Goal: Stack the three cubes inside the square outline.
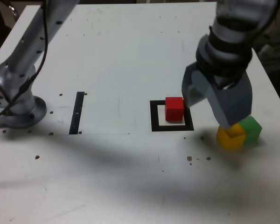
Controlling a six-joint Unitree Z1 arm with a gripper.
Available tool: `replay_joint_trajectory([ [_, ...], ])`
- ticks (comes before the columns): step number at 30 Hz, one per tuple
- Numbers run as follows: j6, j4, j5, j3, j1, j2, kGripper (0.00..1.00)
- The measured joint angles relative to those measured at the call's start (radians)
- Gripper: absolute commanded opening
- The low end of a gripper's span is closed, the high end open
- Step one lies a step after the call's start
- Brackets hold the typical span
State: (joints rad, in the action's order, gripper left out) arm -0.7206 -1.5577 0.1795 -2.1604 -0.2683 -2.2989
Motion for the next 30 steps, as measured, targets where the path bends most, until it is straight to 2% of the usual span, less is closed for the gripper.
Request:
replay_joint_trajectory([
  [9,-0.004,-0.001,-0.005,-0.058,-0.001,-0.081,0.90],
  [20,-0.006,-0.001,-0.022,-0.091,-0.013,-0.124,0.87],
  [26,-0.004,-0.001,-0.024,-0.097,-0.015,-0.147,0.78],
  [30,0.009,-0.001,-0.024,-0.105,-0.015,-0.162,0.65],
])
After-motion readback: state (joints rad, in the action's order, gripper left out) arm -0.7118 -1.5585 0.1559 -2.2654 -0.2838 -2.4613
